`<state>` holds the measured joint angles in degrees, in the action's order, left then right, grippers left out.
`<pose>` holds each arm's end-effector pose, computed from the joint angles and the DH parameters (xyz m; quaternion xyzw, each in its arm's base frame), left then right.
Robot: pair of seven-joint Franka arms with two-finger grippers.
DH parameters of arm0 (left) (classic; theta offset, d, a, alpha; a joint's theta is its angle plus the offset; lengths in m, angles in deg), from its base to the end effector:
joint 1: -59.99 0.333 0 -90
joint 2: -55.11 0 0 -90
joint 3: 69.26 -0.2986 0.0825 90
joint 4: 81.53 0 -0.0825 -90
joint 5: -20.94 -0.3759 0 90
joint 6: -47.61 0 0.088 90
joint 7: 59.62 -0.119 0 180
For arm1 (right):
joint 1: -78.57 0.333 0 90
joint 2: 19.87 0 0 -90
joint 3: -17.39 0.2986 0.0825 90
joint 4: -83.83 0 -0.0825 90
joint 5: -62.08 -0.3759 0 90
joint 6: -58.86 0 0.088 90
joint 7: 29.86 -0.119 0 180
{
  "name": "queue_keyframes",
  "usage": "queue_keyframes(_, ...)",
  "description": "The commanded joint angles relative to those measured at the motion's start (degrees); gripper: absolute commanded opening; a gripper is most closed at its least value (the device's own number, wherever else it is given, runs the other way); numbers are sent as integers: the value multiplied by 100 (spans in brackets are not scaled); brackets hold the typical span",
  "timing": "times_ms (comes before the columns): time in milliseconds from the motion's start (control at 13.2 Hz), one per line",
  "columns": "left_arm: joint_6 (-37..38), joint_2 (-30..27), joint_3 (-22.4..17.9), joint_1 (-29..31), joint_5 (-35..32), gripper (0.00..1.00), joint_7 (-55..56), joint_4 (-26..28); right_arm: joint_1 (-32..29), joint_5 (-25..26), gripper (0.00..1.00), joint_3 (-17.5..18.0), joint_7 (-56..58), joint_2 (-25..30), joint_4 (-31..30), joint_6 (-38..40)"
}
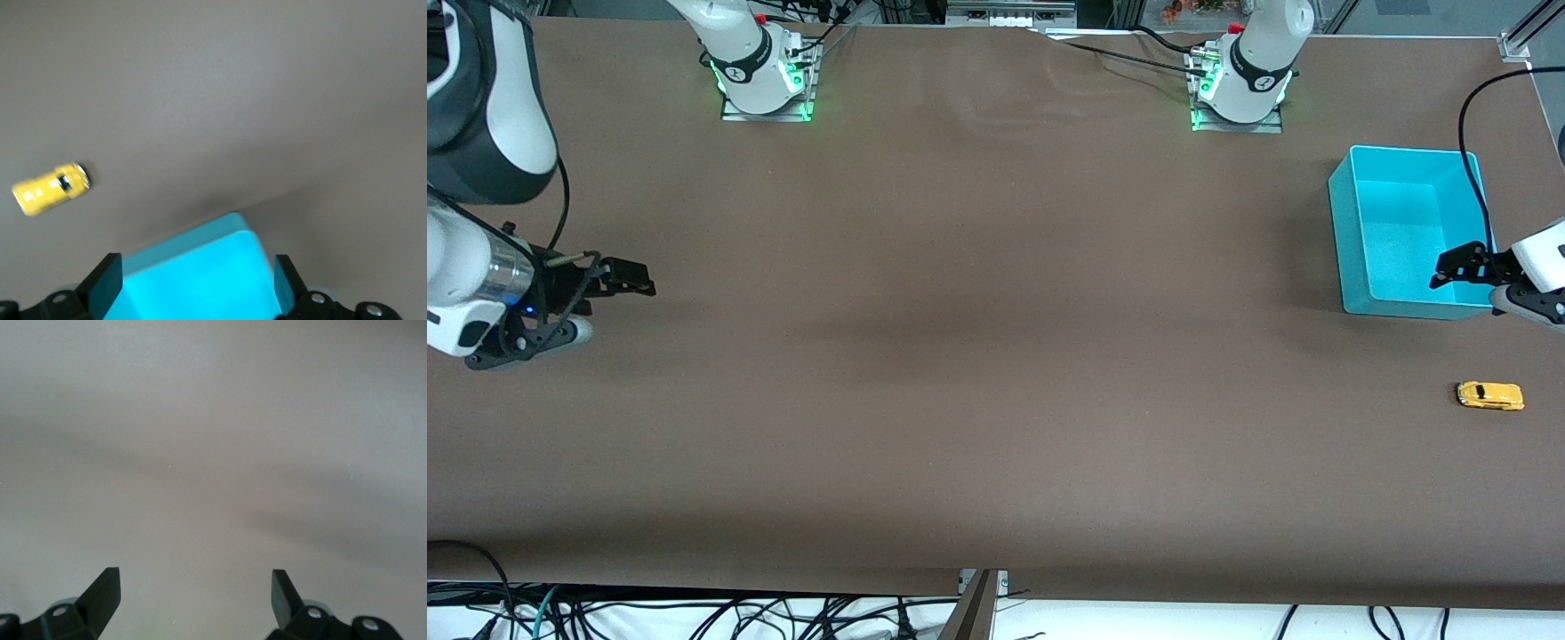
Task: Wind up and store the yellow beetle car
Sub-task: 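Move the left gripper toward the car while the right gripper retracts, then lower the left gripper onto the yellow car and grasp it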
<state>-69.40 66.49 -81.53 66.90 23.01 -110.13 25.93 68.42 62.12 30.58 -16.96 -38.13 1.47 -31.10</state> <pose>0.5622 0.1883 0.3812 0.9645 -0.2636 -0.0140 0.0036 0.6198 0.0158 0.4738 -0.9861 -0.1357 0.0853 0.0433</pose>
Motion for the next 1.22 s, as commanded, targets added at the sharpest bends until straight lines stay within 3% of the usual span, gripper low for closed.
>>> queue_keyframes(0, -767, 520, 31, 371, 22, 100, -1667, -6, 4, -136, 100, -44, -139, 427, -35, 198)
queue_keyframes(228, -1175, 1513, 31, 1004, 721, 100, -3530, -365, 520, 450, 100, -412, -121, 630, -53, 365)
queue_keyframes(380, -1184, 2032, 40, 1137, 1355, 100, -5128, -672, 601, 995, 100, -440, -174, 849, -52, 252)
queue_keyframes(532, -1184, 2393, 40, 1190, 1551, 100, -6230, -972, 637, 1015, 100, -431, -165, 929, -44, 129)
queue_keyframes(760, -1192, 2720, 40, 1199, 1543, 100, -7085, -1472, 637, 980, 100, -492, -131, 1035, -61, -126)
queue_keyframes(989, -1192, 2782, 31, 1190, 1464, 100, -7253, -1860, 628, 945, 100, -545, -157, 1140, -149, 48)
queue_keyframes(1141, -1690, 2956, -30, 1190, 1464, 100, -7543, -1852, 628, 832, 100, -606, -479, 1184, -236, 198)
